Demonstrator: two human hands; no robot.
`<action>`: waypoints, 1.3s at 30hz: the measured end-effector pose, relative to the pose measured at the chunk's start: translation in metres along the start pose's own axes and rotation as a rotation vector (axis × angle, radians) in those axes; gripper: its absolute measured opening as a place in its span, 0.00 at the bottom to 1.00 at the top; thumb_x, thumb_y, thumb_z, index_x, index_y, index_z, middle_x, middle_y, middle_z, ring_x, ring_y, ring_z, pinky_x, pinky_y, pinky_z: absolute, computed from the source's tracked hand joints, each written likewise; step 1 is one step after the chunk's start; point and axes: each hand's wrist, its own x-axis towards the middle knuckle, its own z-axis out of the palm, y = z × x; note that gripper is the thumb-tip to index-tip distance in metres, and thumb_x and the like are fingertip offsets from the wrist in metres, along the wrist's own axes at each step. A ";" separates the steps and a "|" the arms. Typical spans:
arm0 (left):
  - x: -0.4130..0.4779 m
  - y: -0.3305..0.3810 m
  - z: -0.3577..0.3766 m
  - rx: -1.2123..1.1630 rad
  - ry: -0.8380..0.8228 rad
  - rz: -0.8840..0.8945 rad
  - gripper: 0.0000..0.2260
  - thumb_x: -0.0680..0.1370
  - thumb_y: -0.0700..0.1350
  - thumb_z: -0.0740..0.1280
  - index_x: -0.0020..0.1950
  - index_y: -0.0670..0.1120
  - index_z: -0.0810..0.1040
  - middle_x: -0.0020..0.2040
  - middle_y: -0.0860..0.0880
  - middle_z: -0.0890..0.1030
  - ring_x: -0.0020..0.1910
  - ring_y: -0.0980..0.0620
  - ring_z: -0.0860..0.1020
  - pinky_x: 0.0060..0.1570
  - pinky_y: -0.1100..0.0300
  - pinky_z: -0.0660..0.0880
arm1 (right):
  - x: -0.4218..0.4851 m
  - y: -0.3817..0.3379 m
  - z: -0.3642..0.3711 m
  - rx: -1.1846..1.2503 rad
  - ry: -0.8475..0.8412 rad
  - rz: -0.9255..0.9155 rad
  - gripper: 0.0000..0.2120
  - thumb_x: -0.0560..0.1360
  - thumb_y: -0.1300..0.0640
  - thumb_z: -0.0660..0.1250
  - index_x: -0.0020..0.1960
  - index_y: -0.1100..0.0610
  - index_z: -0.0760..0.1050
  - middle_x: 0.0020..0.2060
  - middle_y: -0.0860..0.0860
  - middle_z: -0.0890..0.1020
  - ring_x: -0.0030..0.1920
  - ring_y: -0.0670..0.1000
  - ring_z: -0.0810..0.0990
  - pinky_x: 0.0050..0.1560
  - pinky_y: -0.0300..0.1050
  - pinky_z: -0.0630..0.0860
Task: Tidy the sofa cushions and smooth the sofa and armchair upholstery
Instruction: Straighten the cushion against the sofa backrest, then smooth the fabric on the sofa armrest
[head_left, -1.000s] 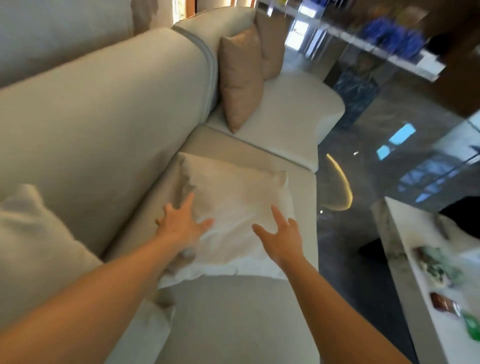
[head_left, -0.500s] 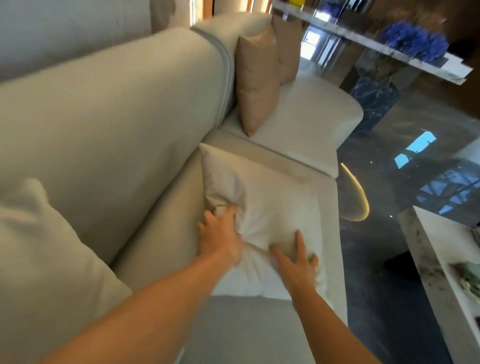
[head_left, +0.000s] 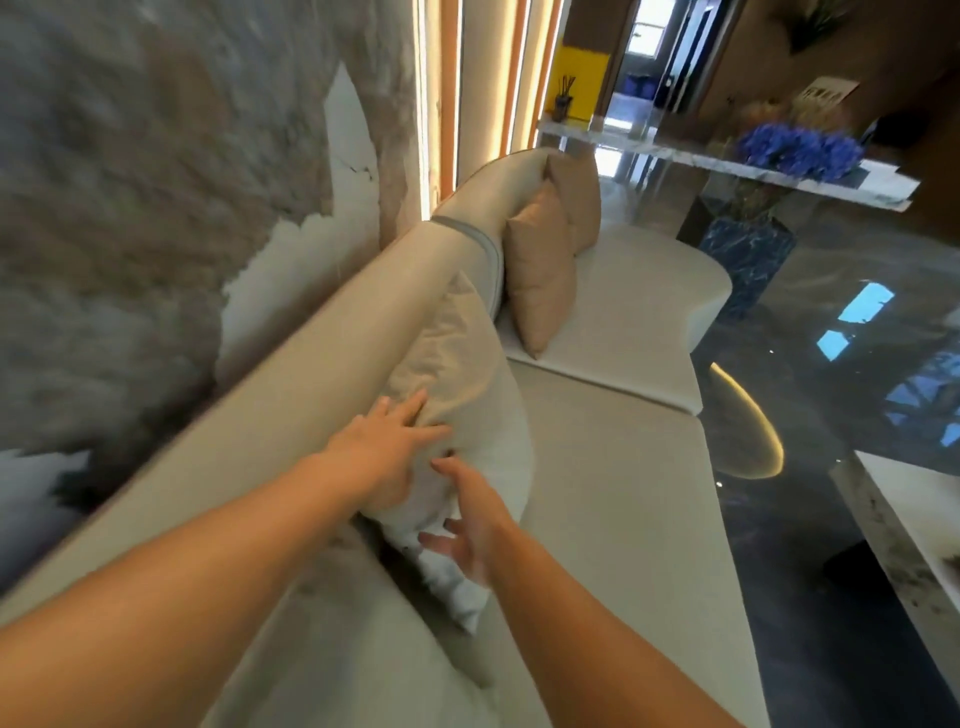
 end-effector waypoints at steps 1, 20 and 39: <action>-0.012 -0.017 0.006 0.017 -0.003 -0.001 0.33 0.81 0.43 0.62 0.81 0.64 0.52 0.84 0.52 0.40 0.82 0.40 0.50 0.78 0.42 0.58 | -0.007 0.000 0.008 -0.026 0.017 -0.008 0.22 0.75 0.50 0.67 0.69 0.45 0.71 0.63 0.47 0.73 0.65 0.57 0.72 0.60 0.56 0.78; -0.436 -0.062 0.158 0.015 0.157 -0.037 0.23 0.74 0.48 0.58 0.64 0.44 0.83 0.72 0.42 0.76 0.75 0.36 0.69 0.72 0.40 0.67 | -0.419 0.351 0.007 -1.204 0.065 0.243 0.19 0.78 0.40 0.55 0.49 0.52 0.77 0.55 0.54 0.83 0.57 0.54 0.81 0.52 0.45 0.74; -0.555 0.042 0.222 0.061 0.138 -0.051 0.23 0.73 0.70 0.56 0.49 0.58 0.83 0.49 0.54 0.83 0.60 0.46 0.76 0.74 0.39 0.58 | -0.483 0.379 -0.018 -1.525 0.174 -0.193 0.30 0.71 0.30 0.38 0.54 0.43 0.72 0.52 0.49 0.80 0.55 0.56 0.74 0.57 0.56 0.68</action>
